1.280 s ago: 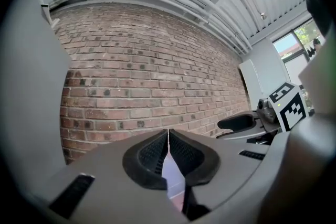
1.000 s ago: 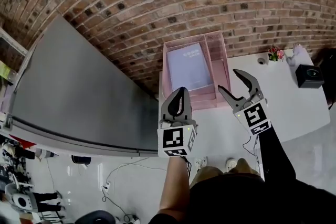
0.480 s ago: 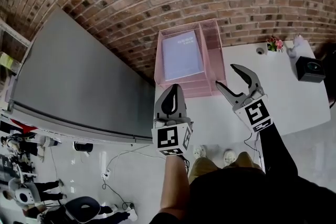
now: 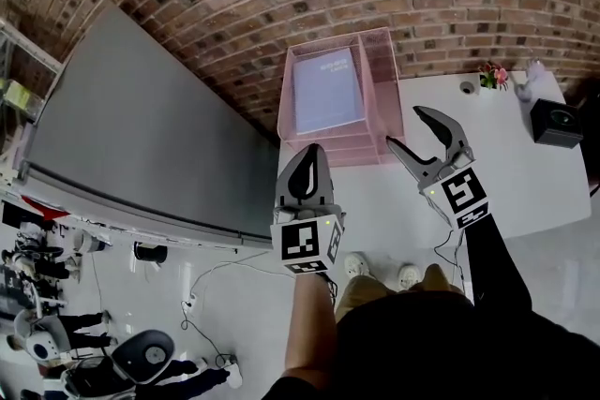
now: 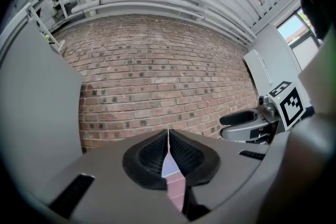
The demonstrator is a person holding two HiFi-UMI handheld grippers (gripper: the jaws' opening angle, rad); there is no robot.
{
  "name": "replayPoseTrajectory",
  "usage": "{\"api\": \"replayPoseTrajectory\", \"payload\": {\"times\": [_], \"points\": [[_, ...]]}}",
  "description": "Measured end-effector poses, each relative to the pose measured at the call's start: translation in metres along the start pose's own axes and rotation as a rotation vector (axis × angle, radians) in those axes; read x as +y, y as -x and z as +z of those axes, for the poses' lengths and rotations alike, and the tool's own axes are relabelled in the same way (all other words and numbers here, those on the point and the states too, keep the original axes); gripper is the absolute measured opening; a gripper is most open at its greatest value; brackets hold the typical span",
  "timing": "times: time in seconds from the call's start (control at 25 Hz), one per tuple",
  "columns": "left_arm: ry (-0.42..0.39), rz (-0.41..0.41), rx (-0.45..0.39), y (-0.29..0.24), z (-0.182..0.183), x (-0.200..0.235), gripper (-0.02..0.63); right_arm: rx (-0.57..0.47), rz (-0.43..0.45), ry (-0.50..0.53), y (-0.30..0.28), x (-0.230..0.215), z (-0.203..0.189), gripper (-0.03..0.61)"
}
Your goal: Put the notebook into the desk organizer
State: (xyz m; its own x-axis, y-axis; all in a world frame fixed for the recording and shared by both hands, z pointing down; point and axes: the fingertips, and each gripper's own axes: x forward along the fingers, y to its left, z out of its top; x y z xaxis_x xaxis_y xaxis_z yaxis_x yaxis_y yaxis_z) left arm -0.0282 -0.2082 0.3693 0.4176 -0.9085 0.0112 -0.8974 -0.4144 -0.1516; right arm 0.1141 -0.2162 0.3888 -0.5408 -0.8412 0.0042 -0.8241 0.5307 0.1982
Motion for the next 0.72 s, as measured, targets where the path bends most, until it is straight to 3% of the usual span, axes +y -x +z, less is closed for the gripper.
{"api": "replayPoseTrajectory", "payload": {"times": [0.24,0.48,0.68,0.72], "points": [[0.026,0.002,-0.007,0.005,0.0,0.002,0.021,-0.003,0.009,-0.011,-0.002,-0.001,0.0,0.282],[-0.016,0.02,-0.007,0.007,0.001,0.005,0.021,-0.011,0.021,-0.012,-0.006,0.003,0.004,0.282],[0.001,0.019,-0.008,0.006,-0.003,0.007,0.021,-0.032,-0.014,0.013,-0.004,0.0,0.012,0.277],[0.004,0.022,-0.01,0.007,-0.003,0.008,0.021,-0.04,-0.025,0.018,-0.002,0.0,0.014,0.202]]}}
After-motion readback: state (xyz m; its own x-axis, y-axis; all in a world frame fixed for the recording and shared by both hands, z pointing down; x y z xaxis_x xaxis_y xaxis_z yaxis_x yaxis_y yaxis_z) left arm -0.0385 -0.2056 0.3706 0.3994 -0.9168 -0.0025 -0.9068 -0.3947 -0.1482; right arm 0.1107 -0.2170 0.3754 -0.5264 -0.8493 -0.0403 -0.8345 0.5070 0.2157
